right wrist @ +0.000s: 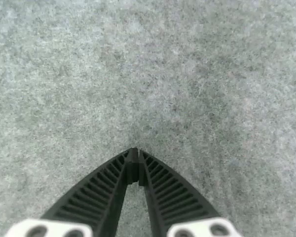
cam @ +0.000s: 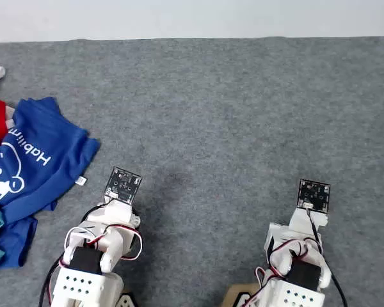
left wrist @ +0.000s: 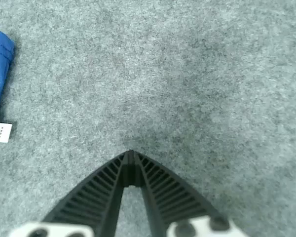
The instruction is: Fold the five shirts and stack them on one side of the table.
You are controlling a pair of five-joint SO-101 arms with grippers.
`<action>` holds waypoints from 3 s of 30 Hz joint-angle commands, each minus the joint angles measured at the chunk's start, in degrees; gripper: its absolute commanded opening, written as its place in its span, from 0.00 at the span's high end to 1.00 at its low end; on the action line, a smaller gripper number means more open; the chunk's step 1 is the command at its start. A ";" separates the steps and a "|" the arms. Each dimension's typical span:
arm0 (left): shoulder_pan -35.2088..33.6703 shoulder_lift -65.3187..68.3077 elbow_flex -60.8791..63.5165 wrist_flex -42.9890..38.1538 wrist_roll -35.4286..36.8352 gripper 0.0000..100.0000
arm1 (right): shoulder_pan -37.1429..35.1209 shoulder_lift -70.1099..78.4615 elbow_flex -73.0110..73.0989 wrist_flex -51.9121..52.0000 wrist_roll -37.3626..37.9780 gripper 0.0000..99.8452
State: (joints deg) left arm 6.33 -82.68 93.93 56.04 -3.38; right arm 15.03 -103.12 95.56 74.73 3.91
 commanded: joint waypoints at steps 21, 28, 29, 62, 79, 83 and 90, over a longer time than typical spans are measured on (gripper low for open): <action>0.26 -0.53 -0.40 -1.32 0.26 0.99 | 0.57 -0.75 0.88 0.31 0.26 0.99; 0.26 -0.53 -0.40 -1.32 0.26 0.99 | 0.57 -0.75 0.88 0.31 0.26 0.99; 0.26 -0.53 -0.40 -1.32 0.26 0.99 | 0.57 -0.75 0.88 0.31 0.26 0.99; 0.26 -0.53 -0.40 -1.32 0.26 0.99 | 0.57 -0.75 0.88 0.31 0.26 0.99; 8.53 -0.53 -0.40 -1.58 0.09 0.99 | 0.57 -0.75 0.88 0.31 0.26 0.99; 15.47 -0.53 -0.57 -1.58 0.00 0.99 | 0.57 -0.75 0.88 0.31 0.26 0.99; 13.27 -0.53 -9.10 -1.49 0.18 0.99 | 0.57 -0.75 0.88 0.31 0.26 0.99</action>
State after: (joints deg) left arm 20.22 -82.68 90.77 55.69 -3.47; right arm 15.03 -103.12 95.56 74.73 3.91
